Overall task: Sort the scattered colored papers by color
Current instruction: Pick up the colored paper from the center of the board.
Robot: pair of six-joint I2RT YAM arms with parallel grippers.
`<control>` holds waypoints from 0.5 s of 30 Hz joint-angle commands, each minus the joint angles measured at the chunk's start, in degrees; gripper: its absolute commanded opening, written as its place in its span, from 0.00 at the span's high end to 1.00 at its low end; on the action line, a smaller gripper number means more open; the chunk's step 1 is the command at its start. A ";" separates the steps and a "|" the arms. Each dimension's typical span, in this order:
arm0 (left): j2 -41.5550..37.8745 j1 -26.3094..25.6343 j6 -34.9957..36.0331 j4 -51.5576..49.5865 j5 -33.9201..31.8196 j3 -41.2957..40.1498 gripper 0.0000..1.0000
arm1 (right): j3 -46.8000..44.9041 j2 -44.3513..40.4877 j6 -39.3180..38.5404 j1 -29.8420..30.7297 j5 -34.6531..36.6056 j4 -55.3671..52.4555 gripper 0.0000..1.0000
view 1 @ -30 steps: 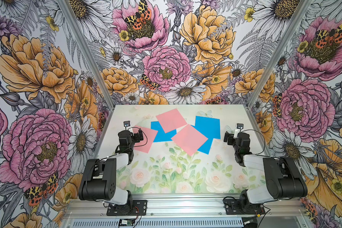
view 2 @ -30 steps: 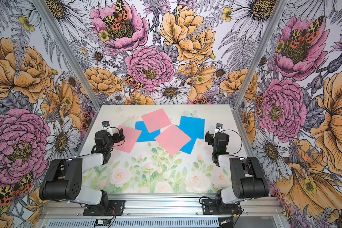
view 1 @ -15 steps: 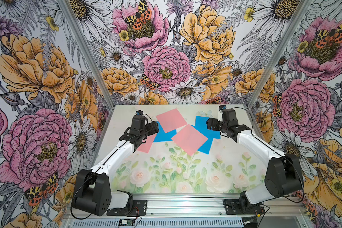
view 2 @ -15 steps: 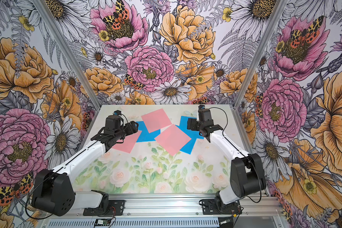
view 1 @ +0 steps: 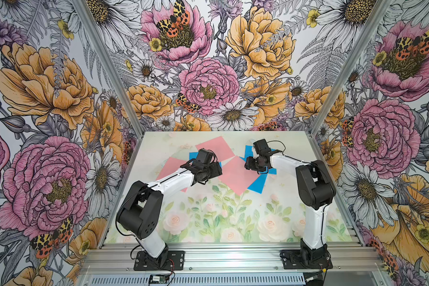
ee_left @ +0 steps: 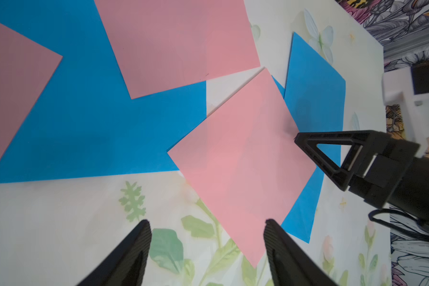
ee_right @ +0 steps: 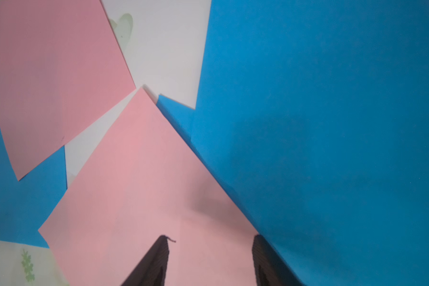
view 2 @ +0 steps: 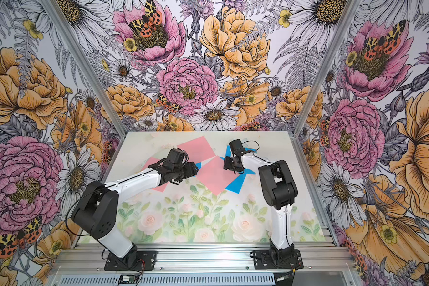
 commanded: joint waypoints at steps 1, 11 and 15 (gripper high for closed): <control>1.53 -0.76 -1.62 -1.21 -0.94 2.45 0.26 | 2.40 1.28 0.29 0.43 -0.44 -3.08 0.48; 6.28 -1.82 -1.89 -3.86 -2.26 6.36 0.26 | 0.64 1.45 1.12 0.40 0.25 -6.66 0.68; 9.41 -2.06 -1.81 -5.19 -2.95 7.90 0.27 | 1.45 2.63 1.08 0.37 0.48 -7.82 0.80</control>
